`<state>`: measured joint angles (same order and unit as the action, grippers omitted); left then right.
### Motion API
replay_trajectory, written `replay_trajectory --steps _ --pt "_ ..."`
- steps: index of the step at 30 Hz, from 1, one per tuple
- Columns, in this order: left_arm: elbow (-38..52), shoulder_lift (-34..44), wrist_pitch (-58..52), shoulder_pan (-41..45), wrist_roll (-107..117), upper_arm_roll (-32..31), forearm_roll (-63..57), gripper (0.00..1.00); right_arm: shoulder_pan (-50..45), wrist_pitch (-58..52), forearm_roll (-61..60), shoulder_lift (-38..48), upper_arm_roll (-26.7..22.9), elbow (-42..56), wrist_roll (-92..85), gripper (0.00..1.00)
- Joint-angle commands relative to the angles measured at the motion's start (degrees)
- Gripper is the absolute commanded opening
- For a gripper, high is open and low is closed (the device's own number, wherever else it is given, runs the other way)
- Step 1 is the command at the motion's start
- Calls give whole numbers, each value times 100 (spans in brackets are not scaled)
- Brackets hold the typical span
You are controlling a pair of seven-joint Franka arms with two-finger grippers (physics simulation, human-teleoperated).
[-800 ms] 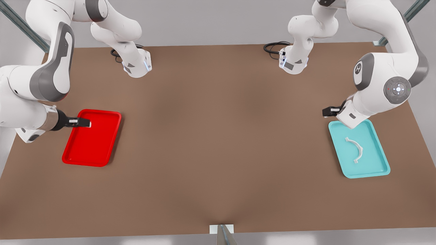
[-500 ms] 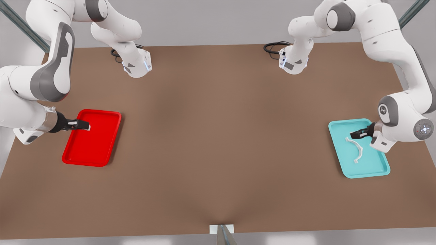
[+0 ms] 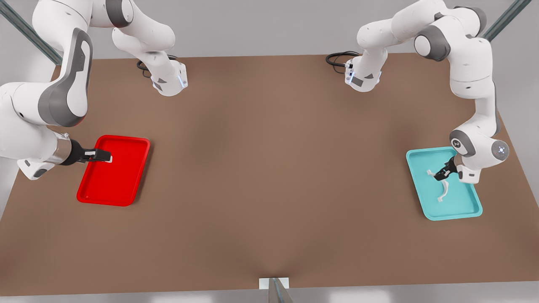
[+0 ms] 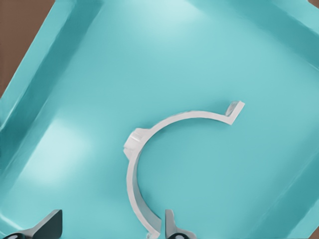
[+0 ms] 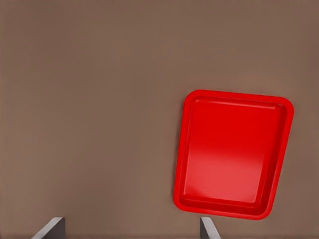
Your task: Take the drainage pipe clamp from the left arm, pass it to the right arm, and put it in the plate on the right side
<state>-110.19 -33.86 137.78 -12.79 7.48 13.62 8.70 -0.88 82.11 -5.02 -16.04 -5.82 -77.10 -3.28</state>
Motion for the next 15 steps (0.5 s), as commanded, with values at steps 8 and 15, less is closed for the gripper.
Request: replay_trajectory --steps 8,15 --pt "-161 -147 698 -13 245 1 44 90 0 -11 -8 5 -7 -7 -33 100" --pt "-240 -147 672 -21 193 1 35 74 -8 -37 10 14 2 -42 -33 100"
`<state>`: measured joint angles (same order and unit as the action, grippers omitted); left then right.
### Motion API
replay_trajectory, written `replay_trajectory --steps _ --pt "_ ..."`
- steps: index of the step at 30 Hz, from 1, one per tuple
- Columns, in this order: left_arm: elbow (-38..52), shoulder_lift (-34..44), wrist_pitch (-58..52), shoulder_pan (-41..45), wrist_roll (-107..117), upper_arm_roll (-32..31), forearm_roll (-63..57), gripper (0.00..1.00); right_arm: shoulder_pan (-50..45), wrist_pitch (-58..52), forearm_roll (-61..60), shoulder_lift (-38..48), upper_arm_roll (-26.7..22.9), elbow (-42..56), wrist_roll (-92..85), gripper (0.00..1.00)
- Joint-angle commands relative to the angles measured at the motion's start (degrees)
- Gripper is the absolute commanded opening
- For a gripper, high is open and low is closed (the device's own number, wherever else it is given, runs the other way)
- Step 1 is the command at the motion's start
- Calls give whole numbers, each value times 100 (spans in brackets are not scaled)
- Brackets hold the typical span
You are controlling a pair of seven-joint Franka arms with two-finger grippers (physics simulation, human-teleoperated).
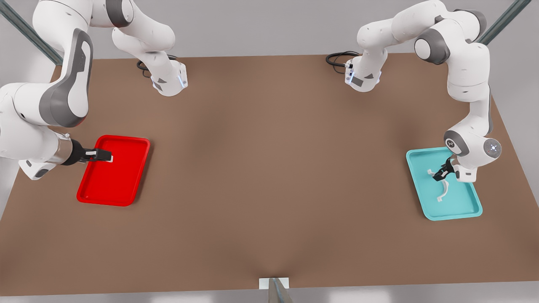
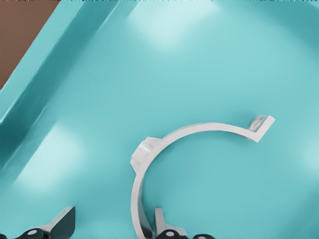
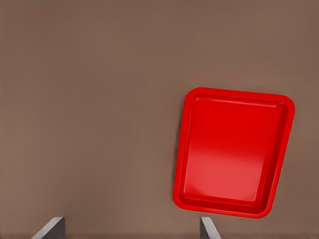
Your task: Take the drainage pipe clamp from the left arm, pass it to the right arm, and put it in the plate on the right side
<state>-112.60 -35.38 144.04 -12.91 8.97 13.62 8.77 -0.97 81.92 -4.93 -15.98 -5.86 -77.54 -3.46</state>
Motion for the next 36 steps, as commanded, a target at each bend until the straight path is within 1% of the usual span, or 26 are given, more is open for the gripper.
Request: replay_trajectory --steps 1,2,3,5,11,15,29,31,36 --pt "1 5 37 -1 44 0 28 67 0 -18 1 7 -3 2 -14 100" --pt "1 5 37 -1 44 0 37 57 0 -18 1 7 -3 2 -14 100" --pt "1 5 2 -1 44 0 37 53 0 -18 1 7 -3 2 -14 100" --pt "10 13 10 -9 35 0 28 49 -9 -18 1 -2 -3 2 -14 100" --pt "36 101 19 -9 26 -26 11 45 0 -27 1 7 -3 -7 -14 100" --pt "45 101 46 -9 -44 -26 20 34 0 -35 1 -2 -3 -7 -14 100" --pt "45 57 54 -1 -44 -26 20 34 0 -44 1 -2 -3 -7 -14 100" --pt "45 57 54 8 -44 -26 20 27 0 -44 1 -2 -3 -7 -14 100" --pt "89 57 63 8 -44 -26 20 21 0 -44 1 -2 -3 -7 -14 100"
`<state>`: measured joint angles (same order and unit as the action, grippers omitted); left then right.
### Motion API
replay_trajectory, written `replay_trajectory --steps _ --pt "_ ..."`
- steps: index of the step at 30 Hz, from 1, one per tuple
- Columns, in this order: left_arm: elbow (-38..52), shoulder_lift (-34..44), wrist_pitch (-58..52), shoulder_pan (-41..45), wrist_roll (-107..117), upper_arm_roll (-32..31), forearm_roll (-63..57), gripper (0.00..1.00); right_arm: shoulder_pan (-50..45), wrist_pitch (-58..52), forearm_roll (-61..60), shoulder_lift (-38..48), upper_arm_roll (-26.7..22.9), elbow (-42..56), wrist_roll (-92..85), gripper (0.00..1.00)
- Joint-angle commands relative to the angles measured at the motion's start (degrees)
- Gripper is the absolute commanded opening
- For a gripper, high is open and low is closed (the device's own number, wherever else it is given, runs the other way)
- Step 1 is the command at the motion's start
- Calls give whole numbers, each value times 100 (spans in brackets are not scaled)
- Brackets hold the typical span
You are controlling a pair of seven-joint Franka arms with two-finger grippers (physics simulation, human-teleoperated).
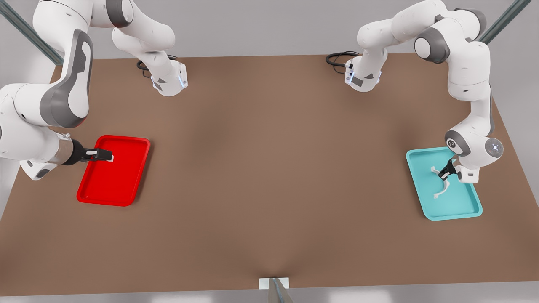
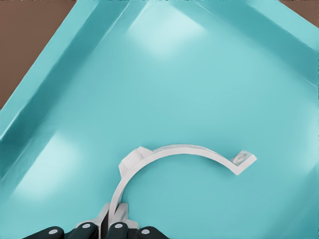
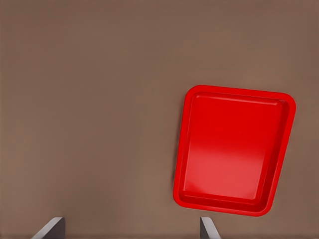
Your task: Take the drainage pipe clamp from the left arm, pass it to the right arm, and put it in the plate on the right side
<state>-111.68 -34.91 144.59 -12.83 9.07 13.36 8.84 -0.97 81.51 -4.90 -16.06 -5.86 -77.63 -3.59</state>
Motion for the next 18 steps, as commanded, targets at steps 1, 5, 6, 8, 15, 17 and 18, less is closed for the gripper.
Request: replay_trajectory --steps 1,5,6,8,15,17,18 --pt "41 -7 -1 0 -55 0 12 21 1 -12 -11 7 -3 3 -2 100" --pt "50 90 -1 -9 -20 0 56 21 1 -12 -11 7 -3 3 -10 100" --pt "50 222 -18 -9 -37 0 56 21 1 -4 -11 7 -3 3 -10 100" --pt "50 459 -36 61 -64 -17 3 21 1 -4 -11 7 -3 3 -10 100" --pt "50 1312 -721 1265 -116 -570 12 21 9 -12 -20 7 -3 3 -10 100" --pt "94 1382 -713 1485 -81 -1221 21 21 1 -12 -20 7 -3 3 -10 100" --pt "270 1382 -713 1617 -81 -1502 21 21 1 -4 -20 -2 -3 3 -10 100"
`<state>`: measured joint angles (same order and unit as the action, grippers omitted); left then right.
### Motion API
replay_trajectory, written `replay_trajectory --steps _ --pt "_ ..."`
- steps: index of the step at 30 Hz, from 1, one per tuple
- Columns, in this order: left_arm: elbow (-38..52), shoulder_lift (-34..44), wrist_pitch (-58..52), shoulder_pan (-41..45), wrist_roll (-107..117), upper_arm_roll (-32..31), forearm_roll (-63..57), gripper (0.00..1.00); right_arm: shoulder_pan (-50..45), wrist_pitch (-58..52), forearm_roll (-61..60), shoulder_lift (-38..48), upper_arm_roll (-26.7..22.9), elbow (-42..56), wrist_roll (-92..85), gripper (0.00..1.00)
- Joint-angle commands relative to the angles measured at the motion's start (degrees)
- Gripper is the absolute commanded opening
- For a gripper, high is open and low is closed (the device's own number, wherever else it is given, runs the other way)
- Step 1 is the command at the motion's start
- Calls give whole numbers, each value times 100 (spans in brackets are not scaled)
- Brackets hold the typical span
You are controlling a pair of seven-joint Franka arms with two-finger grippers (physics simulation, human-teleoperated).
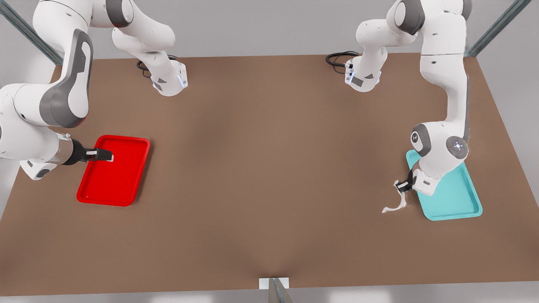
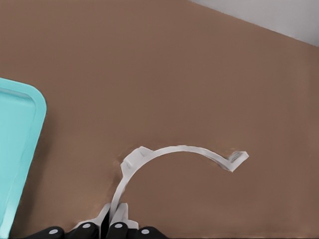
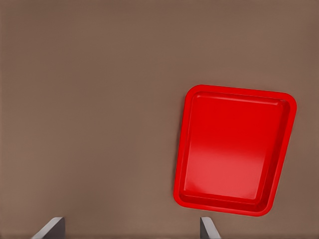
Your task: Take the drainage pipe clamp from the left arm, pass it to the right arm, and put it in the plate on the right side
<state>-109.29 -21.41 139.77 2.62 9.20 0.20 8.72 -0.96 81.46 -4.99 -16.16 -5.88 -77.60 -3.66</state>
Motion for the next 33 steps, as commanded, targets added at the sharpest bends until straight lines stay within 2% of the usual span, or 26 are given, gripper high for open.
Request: replay_trajectory --steps 1,4,6,9,11,13,15,21,33 --pt "233 14 -266 204 -103 -319 33 21 -1 10 16 -28 -1 8 -12 100" --pt "698 -231 -495 1083 -103 -319 51 21 -62 28 16 -54 7 8 -30 100" --pt "1199 -574 -495 1548 64 -319 24 21 -414 107 -72 -230 51 96 -1162 100" --pt "2026 -987 -802 2445 345 -319 16 21 -502 168 -1592 -968 95 139 -2684 100" --pt "2298 -1110 -820 2621 345 -565 24 21 -1011 598 -1584 -1091 201 254 -3009 100" --pt "2342 -1163 -829 2920 345 -644 -520 21 -1539 1275 -1207 -1346 218 394 -4520 100" --pt "2649 -1365 -829 3192 1100 -653 -547 21 -1785 2040 -925 -1469 218 359 -6172 100" --pt "2966 -1603 -829 3438 1453 -644 -556 21 -2172 3130 -863 -1592 359 8 -7782 100" --pt "2966 -1655 -811 3518 1435 -644 -591 21 -2233 3403 -1654 -1452 843 -458 -7720 99"
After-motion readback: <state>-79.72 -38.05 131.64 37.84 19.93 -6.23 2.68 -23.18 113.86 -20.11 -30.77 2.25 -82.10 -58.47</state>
